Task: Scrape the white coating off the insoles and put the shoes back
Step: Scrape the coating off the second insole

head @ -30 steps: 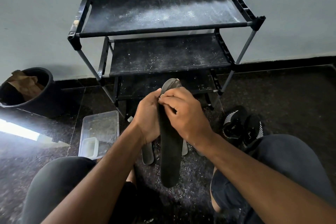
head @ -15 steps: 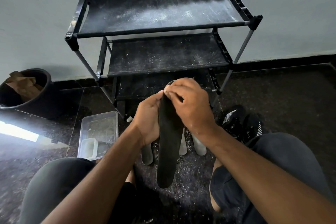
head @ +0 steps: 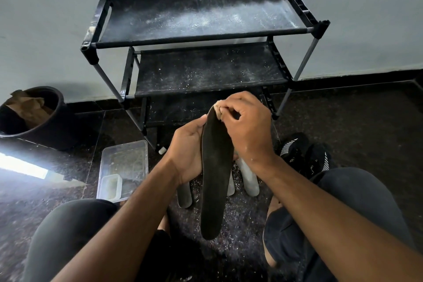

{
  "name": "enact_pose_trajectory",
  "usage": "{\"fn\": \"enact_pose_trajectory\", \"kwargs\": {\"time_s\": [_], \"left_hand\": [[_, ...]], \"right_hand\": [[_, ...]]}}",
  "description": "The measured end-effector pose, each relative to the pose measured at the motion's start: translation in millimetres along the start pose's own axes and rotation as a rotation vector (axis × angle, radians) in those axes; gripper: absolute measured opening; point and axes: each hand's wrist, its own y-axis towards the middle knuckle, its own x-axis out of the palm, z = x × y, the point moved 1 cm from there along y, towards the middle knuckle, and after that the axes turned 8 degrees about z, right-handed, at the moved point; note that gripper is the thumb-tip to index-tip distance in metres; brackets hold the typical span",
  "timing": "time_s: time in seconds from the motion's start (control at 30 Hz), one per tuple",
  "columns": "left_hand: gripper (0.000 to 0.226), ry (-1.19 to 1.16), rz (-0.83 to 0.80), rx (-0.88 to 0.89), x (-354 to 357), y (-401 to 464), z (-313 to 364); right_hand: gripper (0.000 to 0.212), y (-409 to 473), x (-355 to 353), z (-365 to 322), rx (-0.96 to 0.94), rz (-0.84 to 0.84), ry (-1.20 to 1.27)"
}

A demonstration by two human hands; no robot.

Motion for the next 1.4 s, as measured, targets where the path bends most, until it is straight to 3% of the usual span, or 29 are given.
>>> {"fn": "enact_pose_trajectory", "kwargs": {"time_s": [0.23,0.57,0.73,0.97,1.1,1.23,1.4], "left_hand": [[0.053,-0.013,0.078,0.043,-11.9,3.8,7.7],[0.058,-0.002,0.003,0.003,1.2,-3.7,4.3],[0.055,0.009,0.085,0.007,-2.4,-4.3,5.9],[0.061,0.029,0.065,0.011,-0.3,-5.2,8.6],[0.064,0.032,0.135,0.08,-1.7,-6.0,16.2],[0.068,0.066,0.173,0.104,-7.2,-1.6,16.3],[0.065,0.087,0.134,0.045,-4.7,1.8,9.1]], "right_hand": [[0.01,-28.3,16.8,-10.1,-0.086,-0.272,0.066],[0.006,13.0,-9.1,10.3,-0.111,-0.059,-0.12],[0.007,-3.0,1.1,13.0,-0.122,-0.25,-0.134],[0.006,7.5,-2.5,12.0,-0.151,-0.091,-0.181],[0.017,-2.9,1.2,13.2,-0.158,-0.257,-0.209],[0.01,-11.2,7.1,14.0,-0.169,-0.413,-0.189],[0.007,4.1,-0.2,15.8,-0.113,-0.247,-0.175]]}}
